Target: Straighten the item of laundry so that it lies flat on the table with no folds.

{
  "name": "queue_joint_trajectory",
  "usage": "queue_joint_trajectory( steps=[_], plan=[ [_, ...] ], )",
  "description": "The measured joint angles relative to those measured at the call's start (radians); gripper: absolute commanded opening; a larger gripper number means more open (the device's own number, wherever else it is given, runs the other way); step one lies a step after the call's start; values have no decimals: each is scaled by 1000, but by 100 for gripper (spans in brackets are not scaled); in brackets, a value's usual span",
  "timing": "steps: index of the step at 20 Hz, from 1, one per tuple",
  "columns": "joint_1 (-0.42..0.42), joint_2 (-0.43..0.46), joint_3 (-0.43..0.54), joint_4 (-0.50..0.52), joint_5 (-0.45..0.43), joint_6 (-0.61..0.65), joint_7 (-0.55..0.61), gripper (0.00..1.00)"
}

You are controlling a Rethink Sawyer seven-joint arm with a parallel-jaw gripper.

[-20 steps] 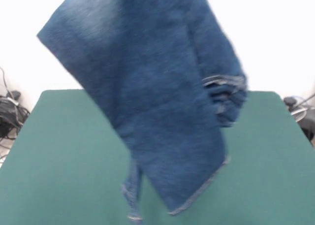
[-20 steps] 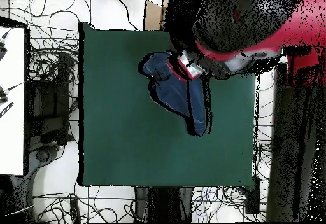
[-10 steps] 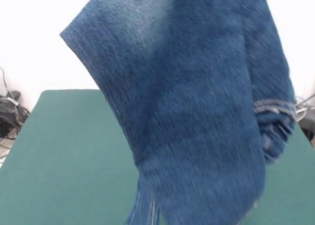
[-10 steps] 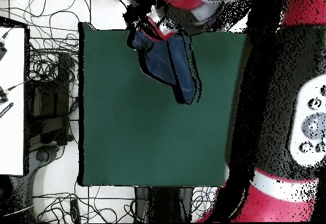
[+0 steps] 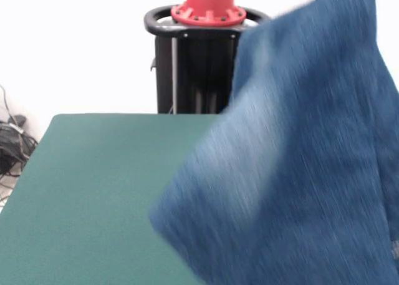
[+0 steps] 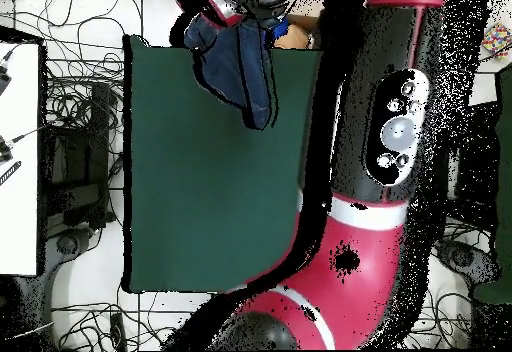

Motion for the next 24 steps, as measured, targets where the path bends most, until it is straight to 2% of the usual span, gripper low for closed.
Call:
queue_joint_trajectory(
  steps=[6,7,9,12,15,18,22,23,24],
  plan=[
    [12,102,148,-74,-188,0,0,0],
    [11,116,160,-76,-197,0,0,0],
    [8,138,166,-72,-189,-1,0,0],
    [-26,151,159,-8,-116,-30,0,0],
    [-100,133,147,132,-20,-114,0,0],
    [-207,89,143,315,54,-242,0,0],
    [-383,6,143,574,119,-445,0,0],
    [-456,-29,143,667,137,-514,0,0],
    [-492,-46,143,711,145,-546,0,0]
  ],
)
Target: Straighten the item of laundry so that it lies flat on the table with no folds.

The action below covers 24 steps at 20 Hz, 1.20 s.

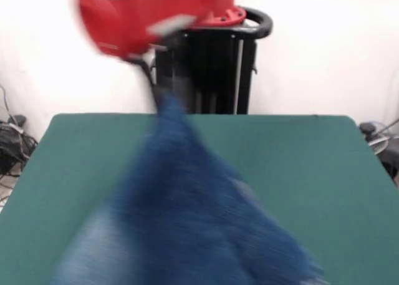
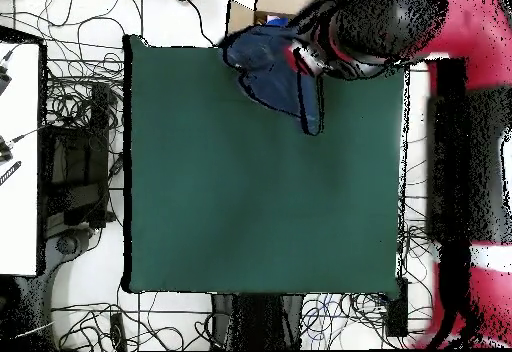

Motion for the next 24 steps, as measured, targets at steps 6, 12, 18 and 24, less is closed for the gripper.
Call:
queue_joint_trajectory(
  steps=[6,12,18,24],
  plan=[
    [-215,-106,0,241,45,-121,0,0],
    [-284,-153,-2,354,47,-124,0,0],
    [-251,-161,-2,404,47,-130,0,0],
    [-213,-185,-2,449,48,-165,0,0]
  ],
)
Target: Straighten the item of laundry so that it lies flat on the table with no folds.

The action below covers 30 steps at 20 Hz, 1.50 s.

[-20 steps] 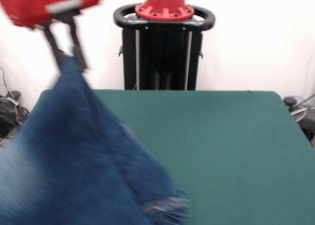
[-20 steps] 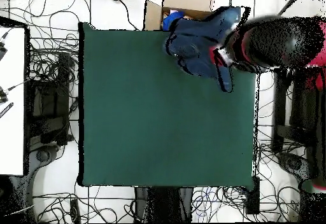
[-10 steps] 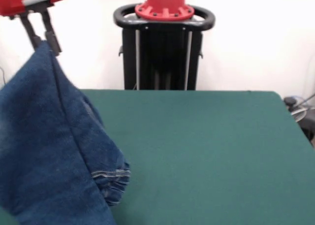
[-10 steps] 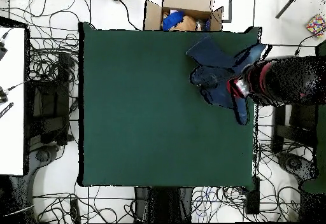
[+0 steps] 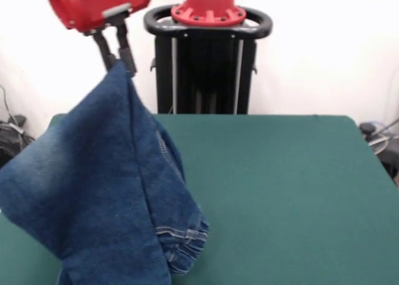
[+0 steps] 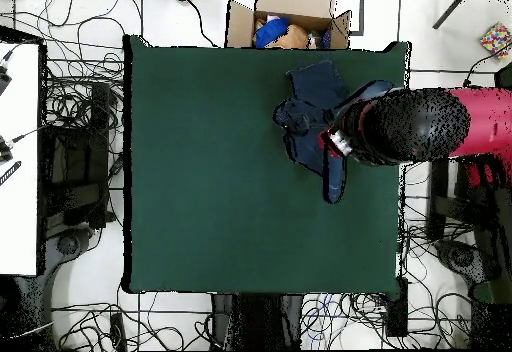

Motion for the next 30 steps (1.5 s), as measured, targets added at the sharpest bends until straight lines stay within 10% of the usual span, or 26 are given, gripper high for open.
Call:
queue_joint_trajectory(
  steps=[18,28,29,30],
  plan=[
    [-5,-189,-21,254,39,-221,0,0],
    [-21,-151,-118,383,-28,-464,0,0],
    [-21,-141,-134,391,-28,-487,0,100],
    [-21,-140,-137,392,-28,-489,0,100]
  ],
)
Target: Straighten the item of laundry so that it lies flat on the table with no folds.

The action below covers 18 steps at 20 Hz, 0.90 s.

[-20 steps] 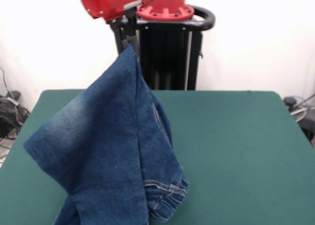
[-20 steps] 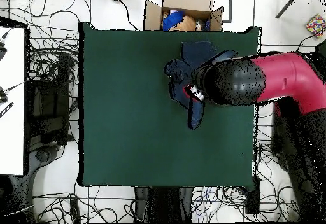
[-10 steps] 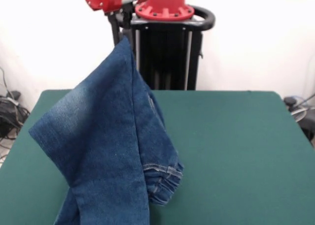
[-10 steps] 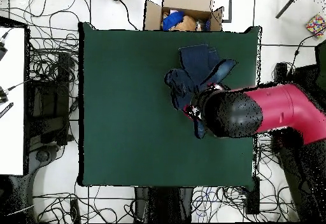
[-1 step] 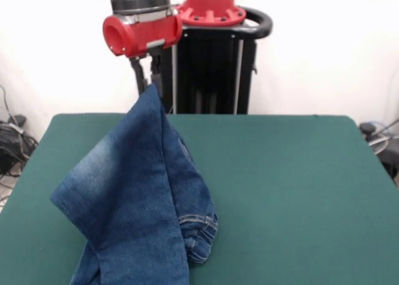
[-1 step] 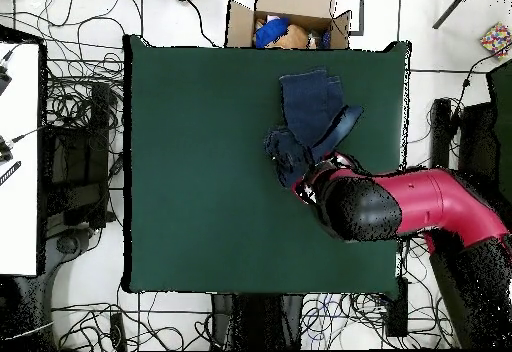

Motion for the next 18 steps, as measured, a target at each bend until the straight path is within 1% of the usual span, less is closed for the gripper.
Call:
queue_joint_trajectory(
  steps=[5,9,13,18],
  plan=[
    [2,7,-20,6,0,-6,0,100],
    [22,7,-48,6,-1,-6,0,100],
    [56,7,-78,-2,-1,-6,0,100],
    [148,24,-134,-65,1,8,0,100]
  ],
)
